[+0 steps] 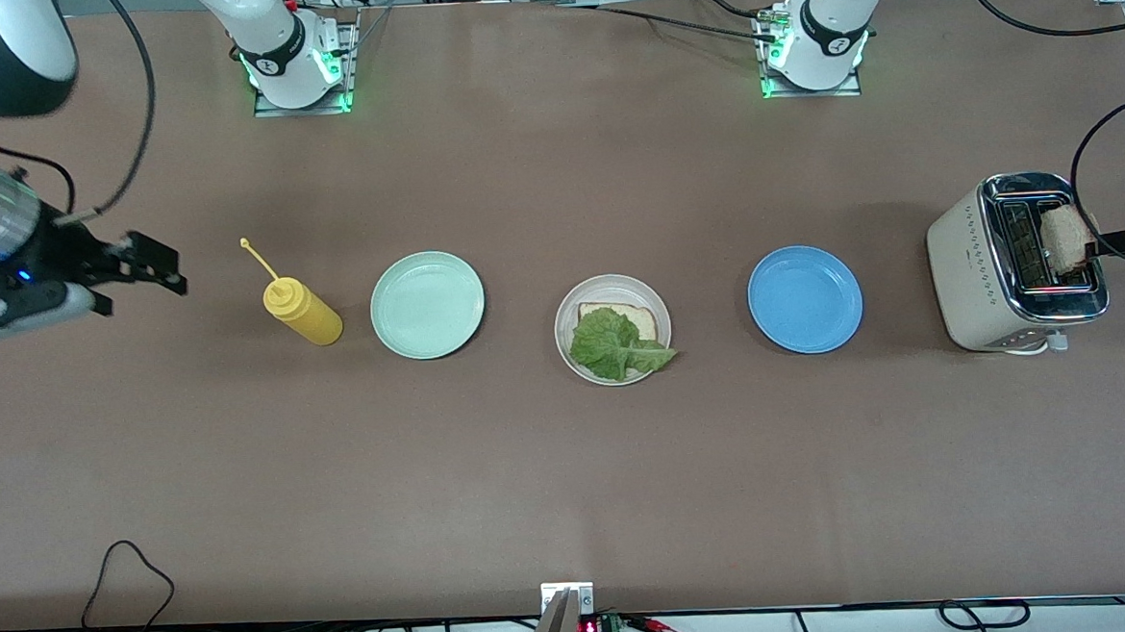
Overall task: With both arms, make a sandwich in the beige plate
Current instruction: 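Raise the right gripper and withdraw it past the yellow bottle, then lower the left gripper onto the bread slice in the toaster, then grasp the toasted bread and lift it out with the left gripper, then carry the bread over the lettuce and lay it down with the left gripper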
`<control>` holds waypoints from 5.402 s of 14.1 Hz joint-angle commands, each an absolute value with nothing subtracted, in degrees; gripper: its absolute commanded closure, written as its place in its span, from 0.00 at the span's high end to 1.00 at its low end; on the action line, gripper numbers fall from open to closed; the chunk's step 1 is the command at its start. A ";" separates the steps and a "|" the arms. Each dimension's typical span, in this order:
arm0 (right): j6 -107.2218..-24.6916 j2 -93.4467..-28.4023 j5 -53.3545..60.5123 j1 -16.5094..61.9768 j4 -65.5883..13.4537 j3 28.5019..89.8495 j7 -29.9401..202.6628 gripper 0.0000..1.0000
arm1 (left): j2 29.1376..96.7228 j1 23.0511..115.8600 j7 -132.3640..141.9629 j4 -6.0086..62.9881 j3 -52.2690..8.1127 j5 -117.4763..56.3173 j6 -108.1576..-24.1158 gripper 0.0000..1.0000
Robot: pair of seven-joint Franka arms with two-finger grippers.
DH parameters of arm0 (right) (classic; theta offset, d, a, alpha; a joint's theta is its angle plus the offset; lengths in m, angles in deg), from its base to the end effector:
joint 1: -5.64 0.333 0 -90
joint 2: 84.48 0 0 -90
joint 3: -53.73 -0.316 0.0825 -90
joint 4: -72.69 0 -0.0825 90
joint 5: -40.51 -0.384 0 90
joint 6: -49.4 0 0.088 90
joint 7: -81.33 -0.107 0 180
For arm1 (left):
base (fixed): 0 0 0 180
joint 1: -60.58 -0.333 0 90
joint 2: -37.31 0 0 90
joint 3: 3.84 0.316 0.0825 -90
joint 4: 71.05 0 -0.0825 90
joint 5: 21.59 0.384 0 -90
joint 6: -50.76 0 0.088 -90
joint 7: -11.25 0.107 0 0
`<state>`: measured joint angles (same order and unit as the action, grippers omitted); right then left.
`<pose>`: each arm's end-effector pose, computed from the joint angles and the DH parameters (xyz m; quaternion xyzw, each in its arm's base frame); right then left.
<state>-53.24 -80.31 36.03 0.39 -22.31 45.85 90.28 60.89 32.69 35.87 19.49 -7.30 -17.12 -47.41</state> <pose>0.5909 0.0313 0.5617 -0.9942 -0.0931 -0.0329 0.0416 0.5792 0.2759 0.3814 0.9900 -0.0117 -0.1362 0.0345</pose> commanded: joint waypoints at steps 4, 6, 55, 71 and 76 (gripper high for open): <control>-48.86 -86.05 37.17 1.92 -24.69 48.87 85.90 1.00 | 57.54 31.58 37.44 25.88 -8.32 -17.81 -48.64 0.68; -48.69 -86.15 37.17 5.36 -24.69 53.62 85.72 1.00 | 56.12 31.58 39.19 27.82 -8.32 -17.81 -47.16 0.44; -43.50 -87.38 40.25 7.04 -21.88 51.79 82.38 1.00 | 87.22 57.59 60.10 19.66 -22.82 -88.03 -52.68 0.01; -43.50 -87.38 40.42 7.13 -21.88 51.79 82.12 1.00 | 88.37 60.23 57.49 19.83 -21.68 -83.73 -59.28 0.30; -43.41 -87.38 40.34 7.13 -21.88 51.79 82.03 1.00 | 87.76 60.14 57.04 20.27 -20.54 -81.63 -59.10 1.00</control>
<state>-44.23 -86.85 40.75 7.34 -21.97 51.83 82.25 88.21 59.52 57.95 20.48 -21.68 -83.27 -59.11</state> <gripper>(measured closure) 0.000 0.533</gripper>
